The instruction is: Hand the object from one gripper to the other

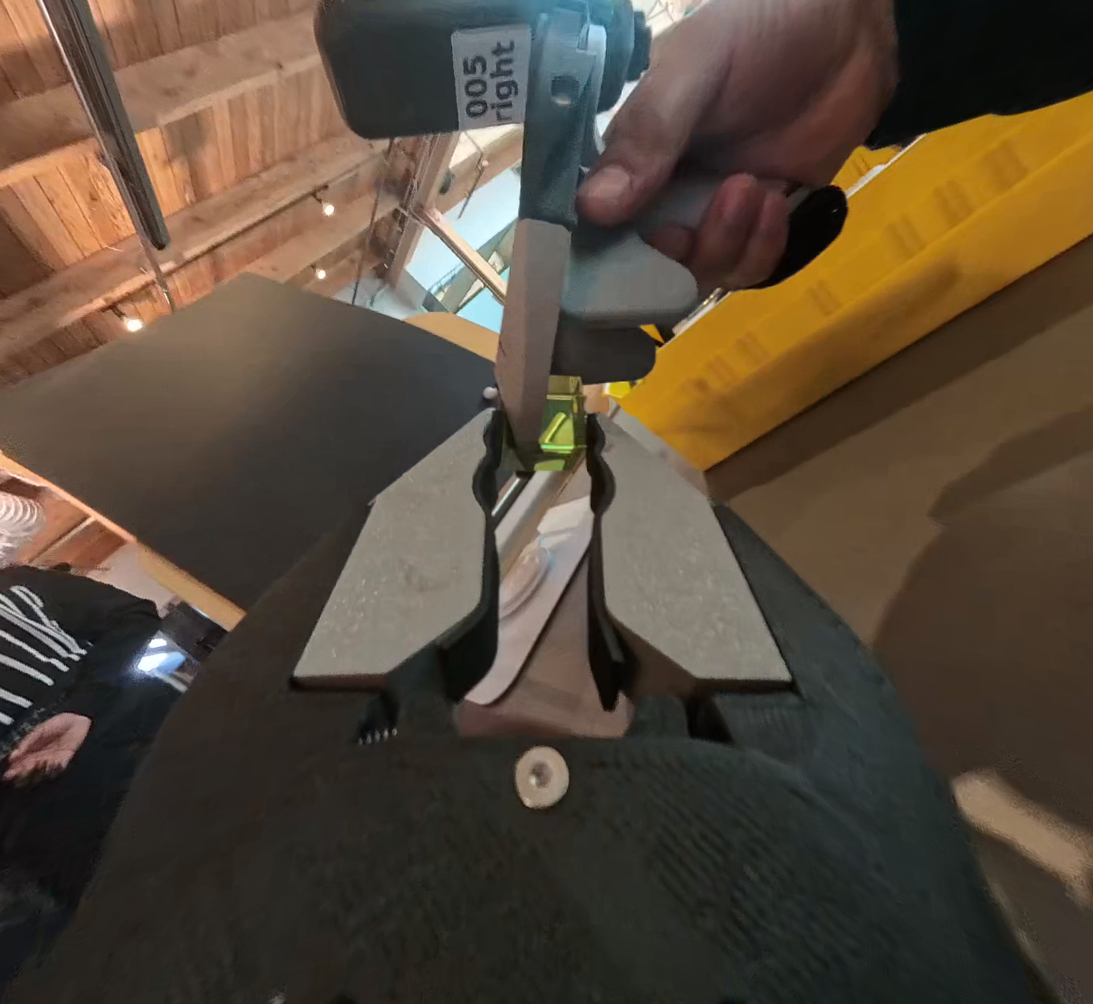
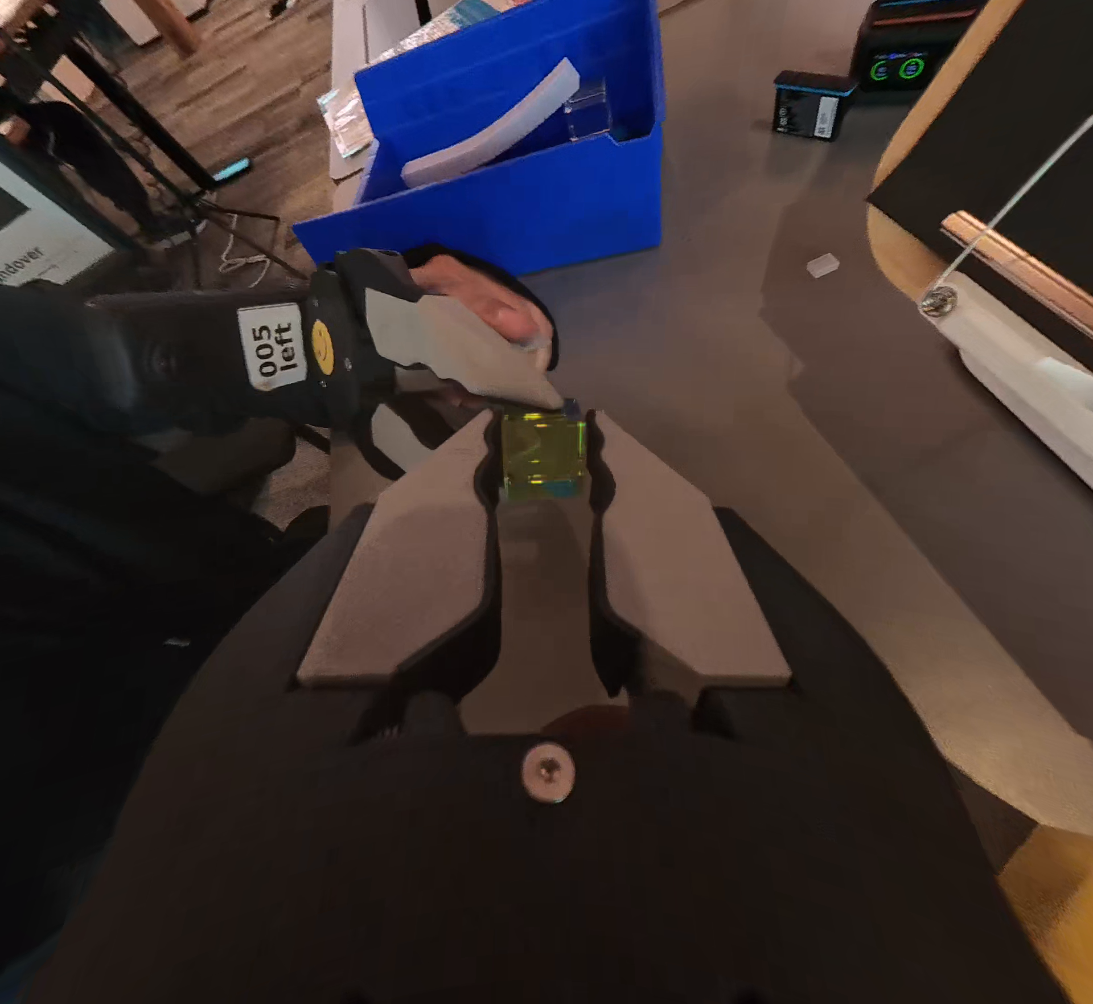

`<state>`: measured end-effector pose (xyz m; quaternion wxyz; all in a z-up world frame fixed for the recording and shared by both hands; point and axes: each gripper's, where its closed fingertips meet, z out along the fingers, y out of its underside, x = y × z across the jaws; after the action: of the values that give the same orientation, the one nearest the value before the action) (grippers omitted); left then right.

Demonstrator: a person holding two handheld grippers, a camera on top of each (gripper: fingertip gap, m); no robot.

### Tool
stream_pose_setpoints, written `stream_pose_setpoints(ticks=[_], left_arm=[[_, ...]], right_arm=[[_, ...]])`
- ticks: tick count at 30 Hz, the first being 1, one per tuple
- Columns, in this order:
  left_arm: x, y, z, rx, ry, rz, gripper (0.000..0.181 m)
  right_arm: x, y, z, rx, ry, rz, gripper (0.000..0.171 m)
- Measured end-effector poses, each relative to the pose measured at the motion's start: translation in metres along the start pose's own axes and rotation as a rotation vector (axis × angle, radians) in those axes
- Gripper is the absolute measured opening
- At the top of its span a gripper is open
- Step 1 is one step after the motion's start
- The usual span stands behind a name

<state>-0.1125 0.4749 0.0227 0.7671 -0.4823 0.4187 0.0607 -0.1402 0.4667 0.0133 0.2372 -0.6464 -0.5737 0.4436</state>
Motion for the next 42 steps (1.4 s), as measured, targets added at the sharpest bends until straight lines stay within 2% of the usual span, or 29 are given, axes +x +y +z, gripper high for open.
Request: stream_pose_setpoints(ticks=[2, 4, 7, 9, 11, 14, 17, 18, 19, 20, 22, 24, 26, 28, 31, 34, 36, 42], left_arm=[[0.008, 0.006, 0.003, -0.021, 0.037, -0.031, 0.028], [0.016, 0.017, 0.006, -0.077, 0.086, -0.096, 0.045], [0.021, 0.037, 0.011, -0.174, 0.121, -0.171, 0.044], [0.025, 0.049, 0.013, -0.228, 0.125, -0.153, 0.043], [0.038, 0.055, 0.014, -0.26, 0.172, -0.105, 0.036], [0.052, 0.053, 0.015, -0.257, 0.203, -0.03, 0.03], [0.057, 0.053, 0.016, -0.27, 0.227, -0.09, 0.031], [0.057, 0.054, 0.016, -0.276, 0.231, -0.121, 0.031], [0.056, 0.057, 0.016, -0.288, 0.234, -0.151, 0.031], [0.054, 0.062, 0.016, -0.305, 0.228, -0.178, 0.032], [0.048, 0.073, 0.016, -0.346, 0.202, -0.219, 0.032], [0.042, 0.086, 0.016, -0.413, 0.17, -0.276, 0.031], [0.031, 0.1, 0.015, -0.5, 0.108, -0.352, 0.031], [0.02, 0.108, 0.014, -0.534, 0.051, -0.437, 0.025], [0.008, 0.115, 0.01, -0.531, 0.014, -0.443, 0.02], [0.002, 0.113, 0.008, -0.506, -0.007, -0.441, 0.016], [0.002, 0.113, 0.008, -0.506, -0.004, -0.436, 0.016], [0.009, 0.113, 0.01, -0.517, 0.026, -0.401, 0.018]], right_arm=[[0.007, 0.007, -0.006, -0.024, 0.055, -0.015, 0.023], [0.028, 0.007, -0.039, -0.032, 0.222, -0.043, 0.024], [0.076, -0.012, -0.145, 0.035, 0.634, -0.086, 0.024], [0.098, -0.013, -0.22, 0.037, 0.883, -0.095, 0.024], [0.115, 0.011, -0.259, -0.071, 0.981, -0.028, 0.023], [0.132, 0.067, -0.27, -0.308, 0.994, 0.061, 0.024], [0.13, 0.104, -0.23, -0.368, 0.825, 0.132, 0.024], [0.131, 0.112, -0.22, -0.381, 0.794, 0.167, 0.033], [0.137, 0.118, -0.217, -0.4, 0.822, 0.18, 0.044], [0.143, 0.119, -0.218, -0.41, 0.868, 0.174, 0.044], [0.15, 0.101, -0.22, -0.36, 0.955, 0.13, 0.043], [0.141, 0.064, -0.204, -0.201, 0.948, 0.092, 0.04], [0.116, 0.023, -0.162, -0.021, 0.813, 0.044, 0.043], [0.092, 0.003, -0.113, 0.073, 0.679, 0.017, 0.048], [0.085, 0.004, -0.048, 0.113, 0.617, -0.043, 0.044], [0.106, 0.008, -0.015, 0.239, 0.745, -0.138, 0.033], [0.115, 0.019, 0.006, 0.273, 0.727, -0.11, 0.032], [0.137, 0.042, 0.025, 0.21, 0.733, -0.099, 0.038]])
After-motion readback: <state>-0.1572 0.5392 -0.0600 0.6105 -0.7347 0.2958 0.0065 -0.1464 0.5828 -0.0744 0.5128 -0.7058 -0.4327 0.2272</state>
